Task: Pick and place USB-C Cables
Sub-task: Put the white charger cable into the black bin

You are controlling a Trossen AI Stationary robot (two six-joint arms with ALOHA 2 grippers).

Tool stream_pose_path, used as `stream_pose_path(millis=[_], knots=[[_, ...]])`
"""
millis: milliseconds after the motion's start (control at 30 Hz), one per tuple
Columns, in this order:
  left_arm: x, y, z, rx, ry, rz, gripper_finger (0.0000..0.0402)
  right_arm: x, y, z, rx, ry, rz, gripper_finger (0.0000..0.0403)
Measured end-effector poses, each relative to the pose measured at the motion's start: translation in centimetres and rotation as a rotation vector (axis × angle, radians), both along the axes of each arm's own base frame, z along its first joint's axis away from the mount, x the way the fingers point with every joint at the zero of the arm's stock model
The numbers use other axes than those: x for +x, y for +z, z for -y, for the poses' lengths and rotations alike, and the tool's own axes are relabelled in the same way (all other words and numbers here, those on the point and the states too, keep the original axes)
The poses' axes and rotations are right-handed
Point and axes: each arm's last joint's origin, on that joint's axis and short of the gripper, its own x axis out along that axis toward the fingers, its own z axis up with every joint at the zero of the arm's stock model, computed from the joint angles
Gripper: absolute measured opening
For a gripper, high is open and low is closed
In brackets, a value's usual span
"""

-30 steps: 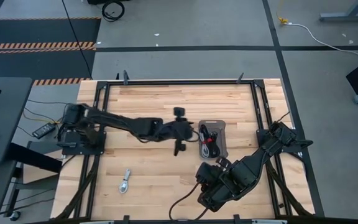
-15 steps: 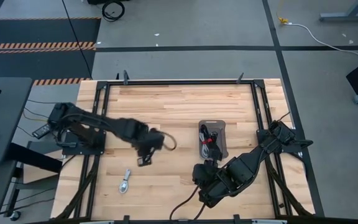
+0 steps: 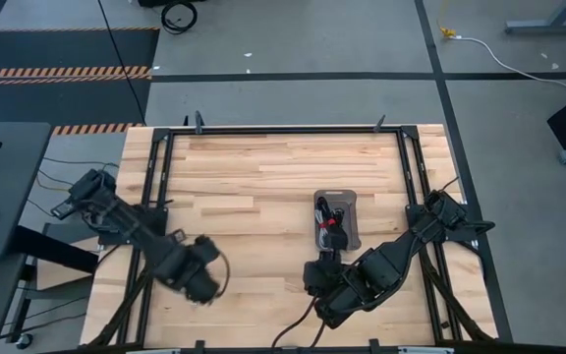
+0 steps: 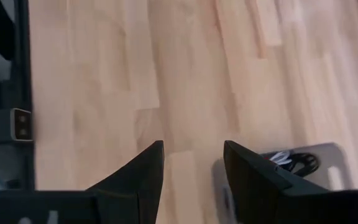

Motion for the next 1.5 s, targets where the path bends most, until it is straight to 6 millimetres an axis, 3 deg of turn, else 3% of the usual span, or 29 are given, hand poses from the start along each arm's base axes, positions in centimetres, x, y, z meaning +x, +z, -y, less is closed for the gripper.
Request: stream_pose_path(millis=[267, 533, 700, 900, 1233, 1500], knots=[[-3.4, -0.8, 3.9, 0.064, 0.152, 0.116, 0.0123, 1.6, 0.2, 2.0, -0.094, 0.062, 0.01, 0.0174], [-5.6, -6.5, 3.9, 0.112, 0.345, 0.088, 0.0123, 3.5, 0.4, 3.7, -0.064, 0.118, 0.037, 0.0174], [-4.6, -8.6, 3.6, 0.044, 0.427, 0.208, 0.0123, 3.9, 0.4, 4.3, -0.044, 0.119, 0.025, 0.0174], [-3.5, -8.7, 3.2, 0.014, 0.451, 0.223, 0.0124, 3.9, 0.4, 4.5, -0.035, 0.103, 0.028, 0.0174], [-3.7, -10.3, 3.9, 0.075, 0.464, 0.208, 0.0124, 2.9, 0.4, 2.4, -0.014, 0.129, 0.035, 0.0174], [-2.8, -11.1, 4.7, 0.0, 0.455, 0.239, 0.0124, 2.7, 0.4, 2.0, 0.001, 0.109, 0.045, 0.0174]])
